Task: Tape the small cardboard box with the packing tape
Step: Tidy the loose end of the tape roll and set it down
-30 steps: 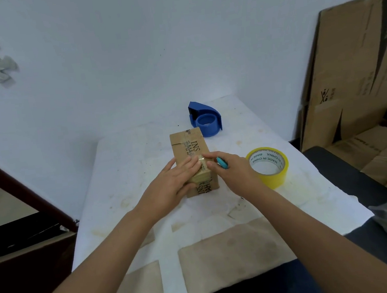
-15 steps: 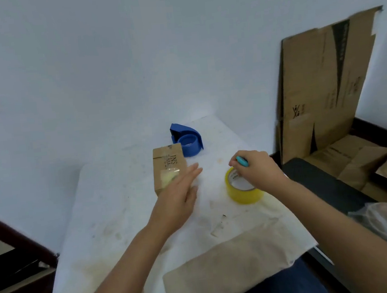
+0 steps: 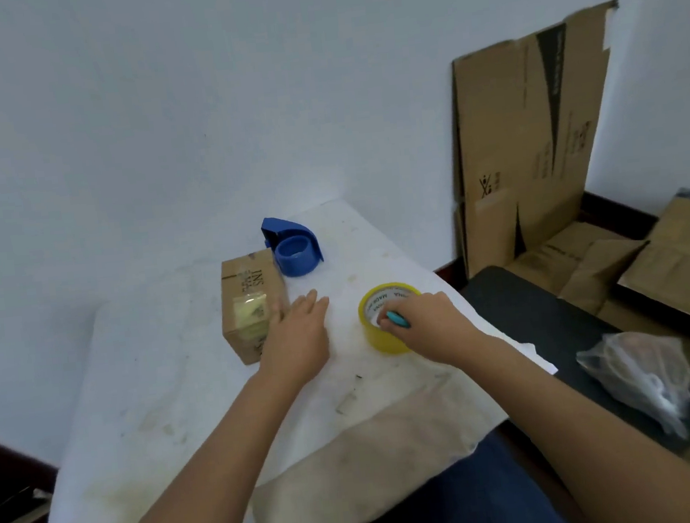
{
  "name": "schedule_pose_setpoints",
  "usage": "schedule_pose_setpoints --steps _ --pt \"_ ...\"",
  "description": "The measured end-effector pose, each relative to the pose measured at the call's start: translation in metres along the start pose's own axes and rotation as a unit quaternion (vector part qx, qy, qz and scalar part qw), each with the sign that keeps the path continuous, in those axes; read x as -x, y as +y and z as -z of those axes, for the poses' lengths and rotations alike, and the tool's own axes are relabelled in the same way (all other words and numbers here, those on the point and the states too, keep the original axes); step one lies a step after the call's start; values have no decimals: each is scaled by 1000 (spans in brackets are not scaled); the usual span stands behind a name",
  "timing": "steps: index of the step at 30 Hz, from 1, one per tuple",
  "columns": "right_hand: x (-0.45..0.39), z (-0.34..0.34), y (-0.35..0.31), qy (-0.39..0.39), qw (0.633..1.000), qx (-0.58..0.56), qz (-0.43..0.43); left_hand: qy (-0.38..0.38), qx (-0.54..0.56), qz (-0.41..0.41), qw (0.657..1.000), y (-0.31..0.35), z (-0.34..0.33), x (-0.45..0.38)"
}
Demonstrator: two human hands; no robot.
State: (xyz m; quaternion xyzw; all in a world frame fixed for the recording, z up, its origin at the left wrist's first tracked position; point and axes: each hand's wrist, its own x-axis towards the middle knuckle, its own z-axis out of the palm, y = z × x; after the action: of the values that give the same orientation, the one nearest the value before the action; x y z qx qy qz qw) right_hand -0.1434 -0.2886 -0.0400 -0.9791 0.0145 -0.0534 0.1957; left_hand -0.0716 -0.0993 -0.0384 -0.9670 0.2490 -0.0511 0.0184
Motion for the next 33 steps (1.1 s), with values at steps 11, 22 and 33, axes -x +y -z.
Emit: schedule_pose_setpoints --steps 11,22,33 --pt "5 -10 2 -20 1000 3 10 -96 530 112 835 23 -21 2" --pt "15 5 -9 40 978 -200 -34 51 567 128 812 30 5 7" --pt "21 15 -32 -69 896 -436 -49 0 302 -69 951 21 57 20"
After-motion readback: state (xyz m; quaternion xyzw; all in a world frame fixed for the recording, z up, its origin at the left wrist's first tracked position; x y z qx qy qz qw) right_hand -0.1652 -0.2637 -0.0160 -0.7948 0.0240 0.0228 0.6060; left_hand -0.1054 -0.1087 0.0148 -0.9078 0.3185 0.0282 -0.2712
